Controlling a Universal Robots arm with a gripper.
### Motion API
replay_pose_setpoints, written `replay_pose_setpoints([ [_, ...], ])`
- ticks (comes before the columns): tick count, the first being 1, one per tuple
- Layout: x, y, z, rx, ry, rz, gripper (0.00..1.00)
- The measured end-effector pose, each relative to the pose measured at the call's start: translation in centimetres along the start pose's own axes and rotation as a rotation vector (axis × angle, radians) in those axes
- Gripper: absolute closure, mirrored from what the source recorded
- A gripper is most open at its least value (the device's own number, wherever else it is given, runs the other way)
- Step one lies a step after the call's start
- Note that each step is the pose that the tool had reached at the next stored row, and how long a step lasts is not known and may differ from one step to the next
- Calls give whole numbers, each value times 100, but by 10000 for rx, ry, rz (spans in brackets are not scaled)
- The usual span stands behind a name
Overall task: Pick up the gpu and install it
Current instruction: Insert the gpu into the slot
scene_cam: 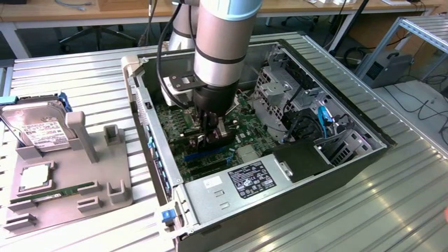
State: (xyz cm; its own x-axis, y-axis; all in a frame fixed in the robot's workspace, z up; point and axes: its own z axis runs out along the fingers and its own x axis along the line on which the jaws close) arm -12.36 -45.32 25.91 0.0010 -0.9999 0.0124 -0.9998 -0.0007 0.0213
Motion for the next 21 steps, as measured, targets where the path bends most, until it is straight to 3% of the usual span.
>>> replay_pose_setpoints([
  [9, 1, 1, -30, 10, 139, 3, 73],
  [16, 0, 1, -30, 7, 147, 46, 73],
  [21, 0, -2, -27, -1, 136, 518, 73],
])
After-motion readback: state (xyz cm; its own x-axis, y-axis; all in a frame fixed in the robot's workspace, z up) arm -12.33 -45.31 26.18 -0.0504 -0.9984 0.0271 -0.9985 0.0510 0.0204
